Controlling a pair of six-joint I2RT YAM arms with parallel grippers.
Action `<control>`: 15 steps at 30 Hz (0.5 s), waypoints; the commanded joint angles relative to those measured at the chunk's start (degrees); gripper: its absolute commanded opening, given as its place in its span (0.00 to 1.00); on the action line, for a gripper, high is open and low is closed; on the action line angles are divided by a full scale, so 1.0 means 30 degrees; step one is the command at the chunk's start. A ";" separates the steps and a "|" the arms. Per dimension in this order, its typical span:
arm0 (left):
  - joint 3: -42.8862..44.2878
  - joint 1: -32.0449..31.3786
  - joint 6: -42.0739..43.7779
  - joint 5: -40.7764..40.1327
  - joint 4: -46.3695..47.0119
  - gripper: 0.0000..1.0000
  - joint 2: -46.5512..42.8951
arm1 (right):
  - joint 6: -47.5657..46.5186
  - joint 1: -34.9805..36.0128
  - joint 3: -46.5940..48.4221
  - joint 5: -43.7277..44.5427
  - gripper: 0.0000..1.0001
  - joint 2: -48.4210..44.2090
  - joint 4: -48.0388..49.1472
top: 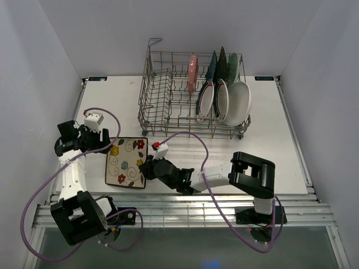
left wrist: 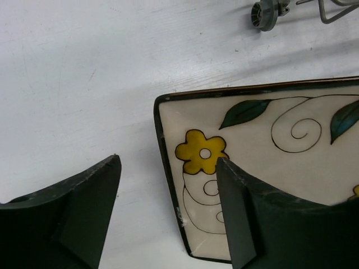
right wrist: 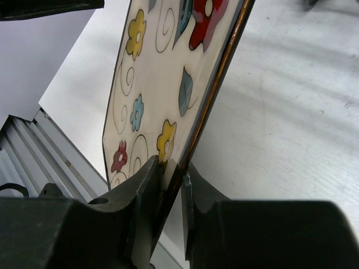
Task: Load the plates into the dish rack
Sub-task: Pick up the plate at the center of the board.
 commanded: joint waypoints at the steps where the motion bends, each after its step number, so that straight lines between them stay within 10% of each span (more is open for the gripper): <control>1: 0.0552 0.0089 -0.0875 0.0551 0.0483 0.81 -0.0814 | -0.3917 0.0111 -0.0445 0.2502 0.08 -0.1489 -0.0066; 15: 0.0056 0.0762 -0.3893 -0.0827 0.2826 0.82 -0.3069 | -0.8872 0.0141 0.0812 0.4673 0.08 -0.5122 -0.2145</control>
